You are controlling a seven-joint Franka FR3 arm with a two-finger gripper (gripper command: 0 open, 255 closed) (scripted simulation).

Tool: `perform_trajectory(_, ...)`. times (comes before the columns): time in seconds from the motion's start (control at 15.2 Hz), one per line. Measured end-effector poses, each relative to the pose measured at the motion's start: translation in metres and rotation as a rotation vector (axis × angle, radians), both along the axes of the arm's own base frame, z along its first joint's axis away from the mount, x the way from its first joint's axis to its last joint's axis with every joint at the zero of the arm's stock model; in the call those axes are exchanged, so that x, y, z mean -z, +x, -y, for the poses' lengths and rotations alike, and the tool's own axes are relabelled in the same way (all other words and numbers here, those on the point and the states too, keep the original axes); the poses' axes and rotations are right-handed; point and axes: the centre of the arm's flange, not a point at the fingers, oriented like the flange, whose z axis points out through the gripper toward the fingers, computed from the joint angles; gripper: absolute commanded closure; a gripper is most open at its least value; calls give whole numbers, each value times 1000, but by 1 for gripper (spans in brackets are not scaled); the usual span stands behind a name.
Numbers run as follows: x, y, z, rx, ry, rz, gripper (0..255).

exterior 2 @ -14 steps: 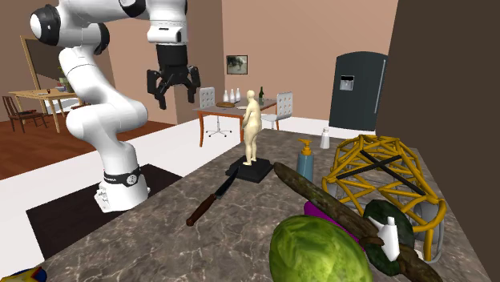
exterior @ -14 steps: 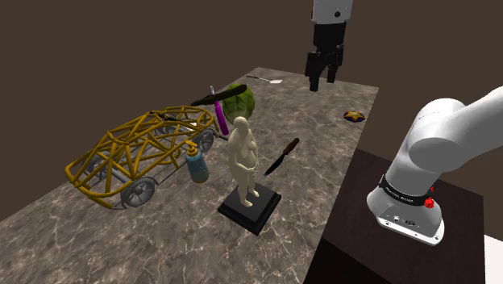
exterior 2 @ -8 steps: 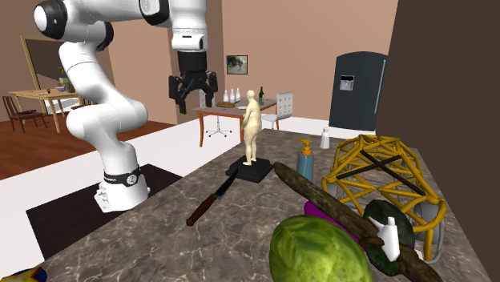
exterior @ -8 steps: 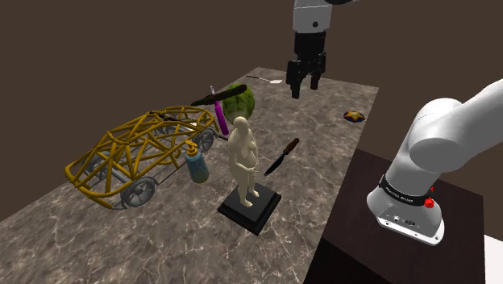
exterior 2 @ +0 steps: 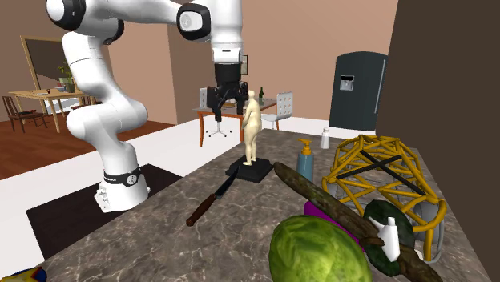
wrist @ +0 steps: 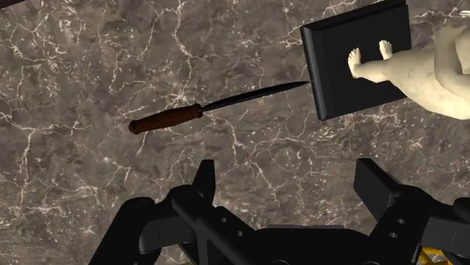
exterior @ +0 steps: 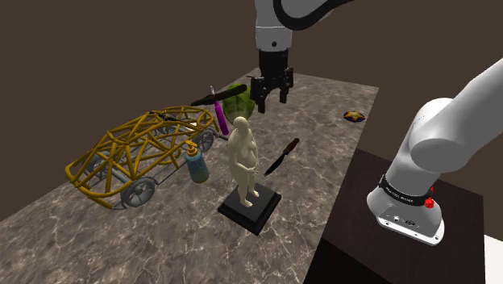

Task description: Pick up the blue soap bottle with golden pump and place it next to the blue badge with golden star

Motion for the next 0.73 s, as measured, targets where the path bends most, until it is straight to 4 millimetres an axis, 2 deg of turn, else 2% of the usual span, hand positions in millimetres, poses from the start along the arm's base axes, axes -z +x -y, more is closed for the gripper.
perform_trajectory(0.73,38,88,-104,30,-6,35,0)
